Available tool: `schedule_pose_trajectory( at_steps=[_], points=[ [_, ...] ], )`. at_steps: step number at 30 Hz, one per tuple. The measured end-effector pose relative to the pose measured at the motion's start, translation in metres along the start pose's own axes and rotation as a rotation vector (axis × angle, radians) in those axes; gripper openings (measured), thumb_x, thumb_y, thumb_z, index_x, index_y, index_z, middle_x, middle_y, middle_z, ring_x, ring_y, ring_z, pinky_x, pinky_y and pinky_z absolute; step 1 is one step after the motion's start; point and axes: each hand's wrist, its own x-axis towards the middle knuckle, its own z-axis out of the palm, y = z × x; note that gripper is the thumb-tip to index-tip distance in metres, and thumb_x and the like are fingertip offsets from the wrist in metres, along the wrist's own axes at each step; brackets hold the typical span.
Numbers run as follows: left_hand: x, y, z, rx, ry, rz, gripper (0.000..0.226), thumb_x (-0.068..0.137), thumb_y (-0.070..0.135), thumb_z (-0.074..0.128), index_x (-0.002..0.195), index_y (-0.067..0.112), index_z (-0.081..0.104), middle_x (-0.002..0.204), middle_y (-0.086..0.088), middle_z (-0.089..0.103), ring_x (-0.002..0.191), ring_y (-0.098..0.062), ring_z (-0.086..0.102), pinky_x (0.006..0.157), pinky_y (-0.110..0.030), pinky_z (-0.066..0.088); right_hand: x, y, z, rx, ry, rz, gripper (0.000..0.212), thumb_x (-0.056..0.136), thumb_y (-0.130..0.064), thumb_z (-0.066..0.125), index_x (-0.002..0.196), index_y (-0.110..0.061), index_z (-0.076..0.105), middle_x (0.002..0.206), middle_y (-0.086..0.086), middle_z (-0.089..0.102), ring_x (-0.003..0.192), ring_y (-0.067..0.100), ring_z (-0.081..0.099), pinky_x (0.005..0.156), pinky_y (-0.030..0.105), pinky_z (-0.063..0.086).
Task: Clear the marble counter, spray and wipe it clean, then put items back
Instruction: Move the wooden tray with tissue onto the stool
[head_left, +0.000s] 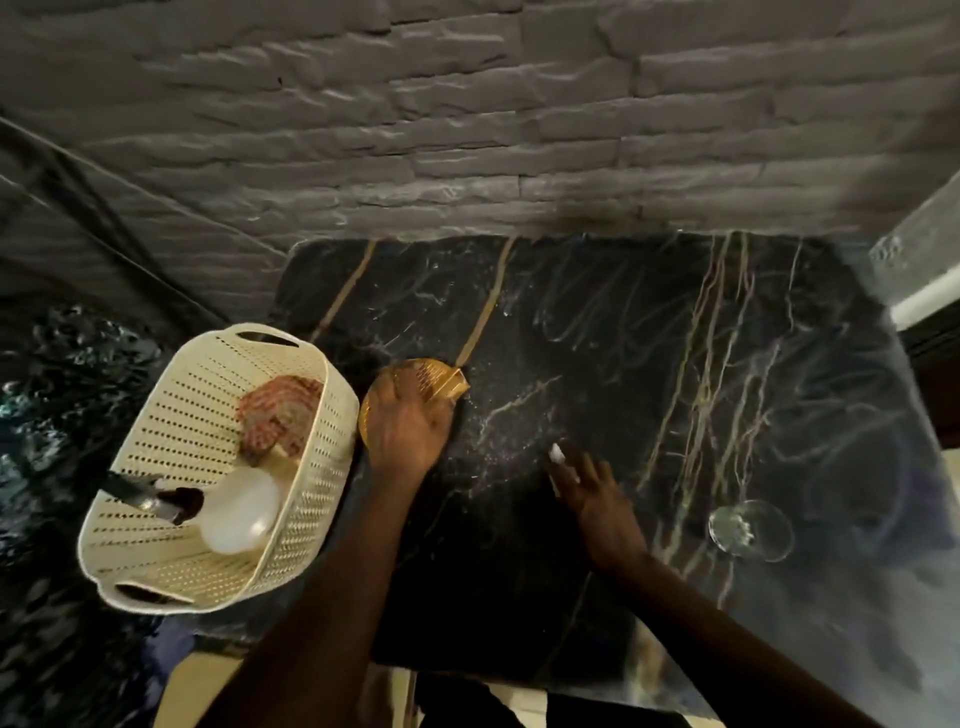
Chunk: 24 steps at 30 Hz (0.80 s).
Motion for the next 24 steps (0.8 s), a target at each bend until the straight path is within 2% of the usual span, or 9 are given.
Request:
schedule_pose_trajectory(
  at_steps=[5,9,12,14,15,17,18,22,24],
  points=[
    [0.021,-0.02,0.001,0.021,-0.165,-0.106,0.083,0.081,0.048,0.067,0.146,0.014,0.029,0.15,-0.02,0.03,0.135,-0.039,0.032,0.111,-0.043,0.025,0.009,0.003,-0.004,0.148,0.062,-0.05,0.037,0.09,-0.006,0.055,0.127,-0.008,0.056,0.133,0.013,0.049,0.118,0.032,0.047,0.094,0.041,0.045],
    [0.027,-0.019,-0.006,-0.025,-0.201,-0.118,0.088,0.075,0.045,0.075,0.145,0.02,0.028,0.142,-0.02,0.04,0.128,-0.038,0.041,0.104,-0.043,0.034,0.014,0.009,-0.005,0.234,0.11,-0.017,0.02,0.093,-0.024,0.047,0.103,-0.022,0.064,0.107,0.002,0.059,0.098,0.019,0.058,0.085,0.027,0.046],
    [0.026,-0.01,-0.009,-0.021,-0.182,-0.114,0.1,0.066,0.049,0.08,0.144,0.015,0.028,0.14,-0.017,0.038,0.125,-0.037,0.043,0.1,-0.044,0.039,0.019,0.007,-0.015,0.29,0.114,-0.017,0.024,0.09,-0.012,0.052,0.108,-0.013,0.067,0.115,0.012,0.059,0.108,0.028,0.054,0.093,0.038,0.044],
    [0.018,0.001,-0.013,0.032,-0.103,-0.021,0.104,0.061,0.048,0.083,0.143,0.012,0.03,0.136,-0.015,0.037,0.123,-0.034,0.042,0.099,-0.045,0.04,0.019,0.0,-0.034,0.301,0.223,-0.064,0.02,0.086,-0.029,0.055,0.102,-0.025,0.067,0.11,0.006,0.061,0.1,0.027,0.059,0.087,0.037,0.048],
    [0.013,0.008,-0.015,0.061,-0.069,0.053,0.106,0.059,0.048,0.085,0.143,0.011,0.032,0.135,-0.014,0.038,0.122,-0.033,0.041,0.098,-0.045,0.039,0.019,-0.002,-0.043,0.353,0.282,-0.096,0.021,0.085,-0.034,0.054,0.1,-0.027,0.066,0.104,0.001,0.062,0.094,0.022,0.061,0.084,0.03,0.049],
    [-0.002,0.023,-0.014,0.122,-0.073,0.203,0.107,0.057,0.053,0.083,0.142,0.012,0.032,0.134,-0.011,0.037,0.12,-0.03,0.039,0.098,-0.042,0.037,0.02,-0.006,-0.061,0.428,0.337,-0.113,0.016,0.086,-0.02,0.057,0.099,-0.019,0.067,0.098,-0.01,0.057,0.088,0.012,0.058,0.082,0.01,0.041],
    [-0.011,0.031,-0.012,0.148,-0.098,0.264,0.105,0.059,0.056,0.081,0.141,0.014,0.031,0.134,-0.01,0.035,0.121,-0.028,0.038,0.099,-0.04,0.035,0.023,-0.005,-0.069,0.426,0.369,-0.112,0.016,0.086,-0.01,0.059,0.099,-0.015,0.067,0.097,-0.011,0.054,0.087,0.01,0.056,0.08,0.007,0.038],
    [-0.04,0.054,0.007,0.17,-0.264,0.418,0.098,0.067,0.06,0.073,0.143,0.02,0.027,0.139,-0.007,0.032,0.124,-0.024,0.035,0.1,-0.035,0.03,0.029,-0.005,-0.099,0.349,0.462,-0.103,0.025,0.083,0.004,0.061,0.101,-0.012,0.067,0.094,-0.009,0.052,0.083,0.012,0.054,0.07,0.013,0.038],
    [-0.051,0.059,0.018,0.163,-0.319,0.52,0.095,0.067,0.062,0.072,0.141,0.019,0.032,0.137,-0.008,0.038,0.12,-0.025,0.041,0.096,-0.036,0.035,0.028,-0.003,-0.111,0.336,0.507,-0.157,0.025,0.08,0.009,0.062,0.099,-0.006,0.068,0.091,-0.001,0.057,0.079,0.013,0.055,0.068,0.015,0.039]
  ],
)
